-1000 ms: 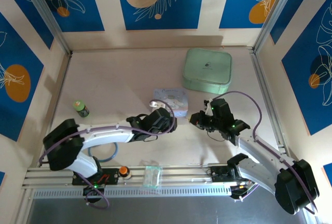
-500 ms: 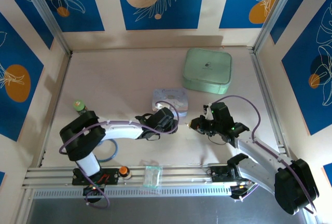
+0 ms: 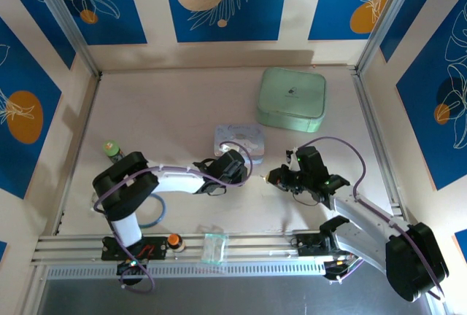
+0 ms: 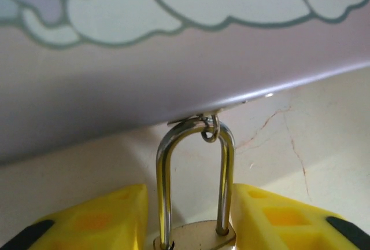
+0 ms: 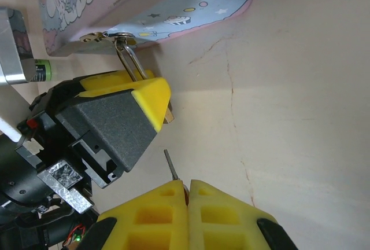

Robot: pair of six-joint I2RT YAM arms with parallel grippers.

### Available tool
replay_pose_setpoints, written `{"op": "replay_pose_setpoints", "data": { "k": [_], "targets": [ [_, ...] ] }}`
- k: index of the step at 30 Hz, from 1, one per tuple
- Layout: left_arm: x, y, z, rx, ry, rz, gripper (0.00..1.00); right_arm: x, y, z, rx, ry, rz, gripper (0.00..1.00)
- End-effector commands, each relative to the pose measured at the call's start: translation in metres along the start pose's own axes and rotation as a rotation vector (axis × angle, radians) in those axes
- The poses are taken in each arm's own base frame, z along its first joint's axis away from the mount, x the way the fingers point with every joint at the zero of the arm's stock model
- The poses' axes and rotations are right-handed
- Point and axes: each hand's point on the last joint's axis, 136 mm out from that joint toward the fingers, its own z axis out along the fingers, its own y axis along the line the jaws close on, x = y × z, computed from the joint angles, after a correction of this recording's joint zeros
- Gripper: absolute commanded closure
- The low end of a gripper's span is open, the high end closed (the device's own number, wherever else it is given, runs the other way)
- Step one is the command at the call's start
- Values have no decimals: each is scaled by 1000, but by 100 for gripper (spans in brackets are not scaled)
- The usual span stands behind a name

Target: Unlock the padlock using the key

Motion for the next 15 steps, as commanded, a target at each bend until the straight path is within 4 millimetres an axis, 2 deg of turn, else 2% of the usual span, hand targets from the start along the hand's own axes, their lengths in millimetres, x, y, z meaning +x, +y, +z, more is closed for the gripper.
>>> {"op": "replay_pose_setpoints", "data": {
  "k": [1, 5, 9, 15],
  "targets": [
    [1, -9, 4, 48, 9, -27, 60, 6, 1, 2, -20, 23, 6, 100],
    [2, -10, 4, 70, -3, -58, 69, 9, 1, 7, -31, 30, 18, 100],
    [2, -10, 3, 73, -6, -74, 70, 11, -1, 11, -26, 41, 21, 100],
    [7, -2, 8, 36, 5, -108, 80, 14, 1, 18, -37, 50, 29, 100]
  ]
}}
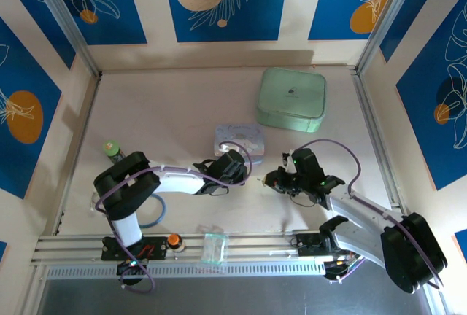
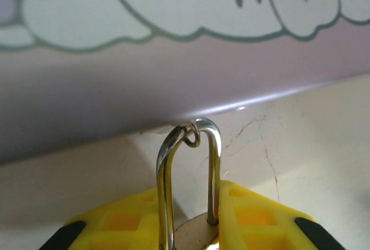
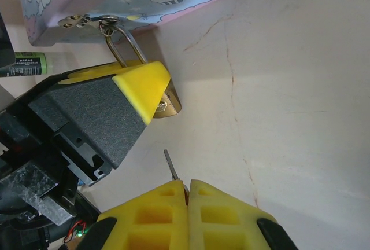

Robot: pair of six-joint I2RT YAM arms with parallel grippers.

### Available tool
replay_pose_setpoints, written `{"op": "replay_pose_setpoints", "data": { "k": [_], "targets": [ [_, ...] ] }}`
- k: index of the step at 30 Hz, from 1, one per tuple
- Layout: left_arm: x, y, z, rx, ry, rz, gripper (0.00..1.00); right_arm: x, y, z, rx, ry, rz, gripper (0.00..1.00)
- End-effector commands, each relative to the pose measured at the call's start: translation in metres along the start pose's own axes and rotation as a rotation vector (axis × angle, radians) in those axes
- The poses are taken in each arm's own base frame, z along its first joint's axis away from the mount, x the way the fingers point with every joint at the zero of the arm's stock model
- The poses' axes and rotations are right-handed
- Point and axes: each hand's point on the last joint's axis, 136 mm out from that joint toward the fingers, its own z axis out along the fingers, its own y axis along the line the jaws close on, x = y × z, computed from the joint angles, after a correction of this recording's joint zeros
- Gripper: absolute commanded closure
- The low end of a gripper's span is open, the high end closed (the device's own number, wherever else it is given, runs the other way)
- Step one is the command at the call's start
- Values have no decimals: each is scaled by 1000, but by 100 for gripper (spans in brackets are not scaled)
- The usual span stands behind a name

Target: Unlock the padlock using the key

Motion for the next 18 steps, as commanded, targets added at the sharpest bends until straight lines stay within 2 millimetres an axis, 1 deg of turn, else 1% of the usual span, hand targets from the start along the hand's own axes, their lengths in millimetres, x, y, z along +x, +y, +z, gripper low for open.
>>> {"op": "replay_pose_setpoints", "data": {
  "k": [1, 6, 8, 10, 12, 13, 14, 18],
  "targets": [
    [9, 7, 6, -13, 15, -37, 84, 6, 3, 5, -31, 18, 18, 100],
    [4, 7, 1, -11, -9, -85, 85, 9, -3, 11, -12, 16, 50, 100],
    [2, 8, -3, 0, -26, -128, 90, 8, -5, 12, -13, 8, 63, 100],
    [-2, 5, -8, 18, -45, -166, 90, 9, -5, 12, -14, 7, 69, 100],
    [-7, 4, -14, 33, -65, -211, 92, 10, -6, 12, -17, 9, 79, 100],
    [-8, 4, -17, 38, -74, -245, 95, 11, -6, 13, -24, 10, 94, 100],
    [-9, 4, -19, 44, -82, -281, 96, 12, -7, 14, -33, 14, 116, 100],
    [-12, 1, -23, 104, -106, -411, 96, 16, -5, 20, -103, 25, 219, 100]
  ]
}}
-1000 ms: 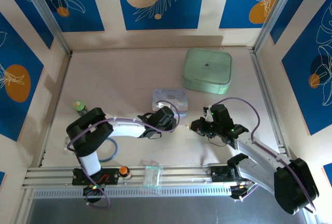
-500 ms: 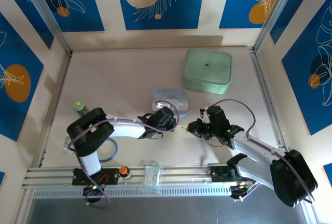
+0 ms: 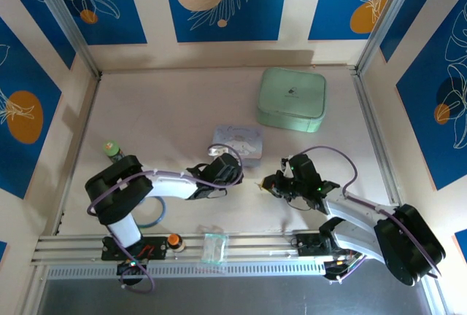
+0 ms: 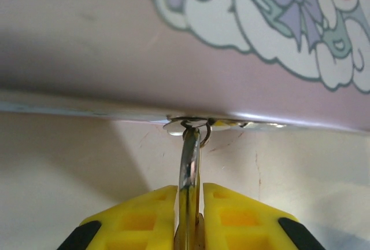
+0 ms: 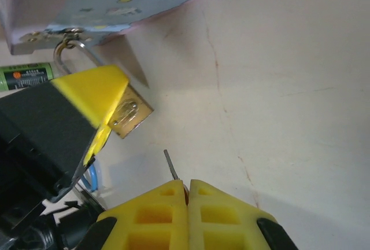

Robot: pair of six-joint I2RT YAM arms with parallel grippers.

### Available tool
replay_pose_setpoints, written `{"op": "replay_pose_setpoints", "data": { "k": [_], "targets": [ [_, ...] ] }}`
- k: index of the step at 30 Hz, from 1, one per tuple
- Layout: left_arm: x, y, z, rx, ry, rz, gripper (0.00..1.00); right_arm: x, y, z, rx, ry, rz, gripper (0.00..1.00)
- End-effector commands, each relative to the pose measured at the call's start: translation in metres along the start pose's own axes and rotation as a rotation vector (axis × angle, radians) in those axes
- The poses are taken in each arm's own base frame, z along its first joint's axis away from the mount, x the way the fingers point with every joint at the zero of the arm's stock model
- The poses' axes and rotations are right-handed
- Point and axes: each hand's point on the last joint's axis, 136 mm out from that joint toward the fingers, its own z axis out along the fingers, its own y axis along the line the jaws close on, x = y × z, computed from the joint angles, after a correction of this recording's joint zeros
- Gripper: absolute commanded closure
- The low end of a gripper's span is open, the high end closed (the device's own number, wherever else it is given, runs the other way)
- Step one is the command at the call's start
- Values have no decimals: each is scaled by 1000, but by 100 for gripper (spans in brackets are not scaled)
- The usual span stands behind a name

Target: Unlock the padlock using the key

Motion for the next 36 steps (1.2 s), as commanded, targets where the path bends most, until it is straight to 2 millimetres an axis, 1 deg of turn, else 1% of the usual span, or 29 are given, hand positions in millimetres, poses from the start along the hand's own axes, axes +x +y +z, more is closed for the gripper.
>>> {"op": "replay_pose_setpoints", "data": {
  "k": [1, 3, 5, 8, 11, 15, 17, 20, 25, 31, 36],
  "targets": [
    [-10, -10, -7, 77, -52, -174, 96, 4, 9, 5, -88, 26, 98, 100],
    [-12, -13, -9, 117, -63, -247, 97, 4, 16, 7, -119, 38, 121, 100],
    [-15, -19, -11, 136, -68, -261, 97, 4, 24, 8, -149, 57, 124, 100],
    [-19, -26, -13, 165, -75, -291, 97, 6, 32, 10, -189, 88, 130, 100],
    [-19, -30, -13, 221, -71, -356, 98, 6, 31, 12, -225, 116, 164, 100],
    [-18, -34, -11, 286, -60, -444, 100, 2, 31, 12, -282, 134, 199, 100],
    [-18, -33, -10, 298, -63, -483, 100, 1, 32, 13, -289, 136, 204, 100],
    [-20, -31, -12, 296, -77, -501, 100, 0, 35, 12, -303, 133, 197, 100],
    [-22, -31, -14, 308, -86, -525, 100, -5, 32, 9, -294, 122, 212, 100],
    [-20, -33, -11, 341, -75, -569, 100, -11, 43, 11, -320, 129, 200, 100],
    [-20, -33, -10, 326, -75, -564, 100, -10, 38, 14, -299, 127, 202, 100]
  ]
}}
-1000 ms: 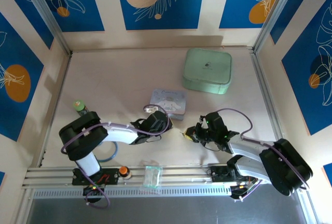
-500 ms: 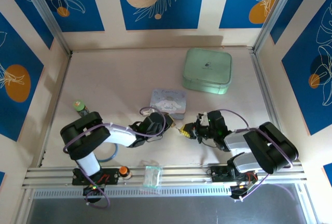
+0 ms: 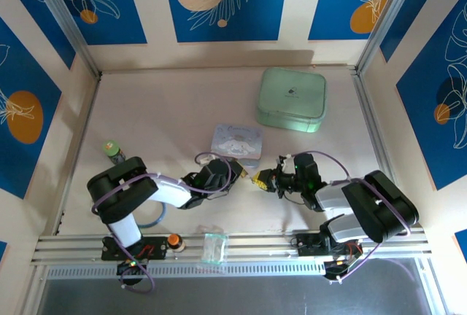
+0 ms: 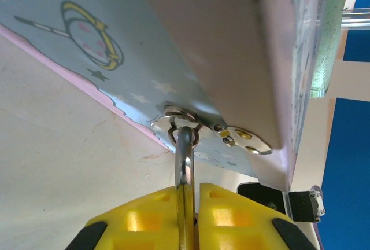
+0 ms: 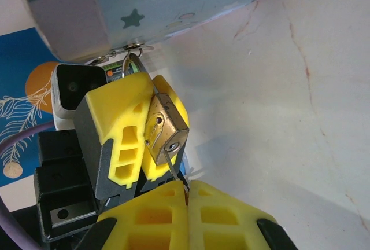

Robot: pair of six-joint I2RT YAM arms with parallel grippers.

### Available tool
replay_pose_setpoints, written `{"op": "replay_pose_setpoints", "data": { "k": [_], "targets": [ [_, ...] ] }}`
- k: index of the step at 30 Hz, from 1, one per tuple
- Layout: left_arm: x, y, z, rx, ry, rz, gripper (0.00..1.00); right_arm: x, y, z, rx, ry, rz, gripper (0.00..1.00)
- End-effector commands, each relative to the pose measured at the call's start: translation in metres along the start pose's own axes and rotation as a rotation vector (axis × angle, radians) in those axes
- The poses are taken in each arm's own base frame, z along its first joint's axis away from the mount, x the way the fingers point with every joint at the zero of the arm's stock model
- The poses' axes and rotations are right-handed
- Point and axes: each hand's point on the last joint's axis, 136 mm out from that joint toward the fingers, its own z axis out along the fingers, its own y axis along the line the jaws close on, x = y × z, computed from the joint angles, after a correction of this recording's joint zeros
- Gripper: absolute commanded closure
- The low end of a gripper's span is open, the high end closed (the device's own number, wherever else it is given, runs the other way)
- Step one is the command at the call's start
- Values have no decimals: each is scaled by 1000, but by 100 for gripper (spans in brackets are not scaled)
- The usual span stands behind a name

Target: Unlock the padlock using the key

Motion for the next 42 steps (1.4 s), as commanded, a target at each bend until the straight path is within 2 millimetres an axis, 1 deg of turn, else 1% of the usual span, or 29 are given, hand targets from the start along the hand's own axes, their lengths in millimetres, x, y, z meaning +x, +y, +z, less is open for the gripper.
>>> {"op": "replay_pose_setpoints", "data": {
  "k": [1, 7, 11, 14, 17, 24, 29, 31, 33, 35, 37, 38, 42],
  "targets": [
    [-1, -17, 2, 71, 0, -33, 100, 0, 7, 3, -11, 18, -15, 100],
    [-1, -22, 1, 78, -1, -43, 100, -3, -2, 1, 9, -16, 6, 100],
    [4, -27, 3, 102, 25, -66, 100, -7, 5, 2, -19, -29, -6, 100],
    [7, -30, 2, 116, 34, -75, 100, -10, 7, 4, -22, -36, -6, 100],
    [10, -34, 2, 122, 45, -77, 100, -10, 12, 8, -41, -29, -8, 100],
    [20, -39, 2, 151, 78, -107, 100, -12, 15, 18, -76, -34, -5, 100],
    [25, -48, 4, 174, 102, -114, 100, -13, 26, 24, -129, -19, -36, 100],
    [28, -48, 4, 173, 114, -115, 100, -16, 22, 24, -125, -12, -34, 100],
    [27, -49, 2, 176, 113, -116, 100, -17, 14, 22, -103, 4, -28, 100],
    [27, -49, 0, 177, 115, -114, 100, -19, 2, 19, -69, 7, -9, 100],
    [32, -51, 0, 170, 142, -104, 100, -21, -5, 18, -52, 1, 1, 100],
    [37, -52, 1, 169, 157, -98, 100, -22, -4, 18, -53, 1, 3, 100],
    [50, -56, 4, 185, 187, -95, 100, -19, 10, 29, -73, 20, 1, 100]
  ]
}}
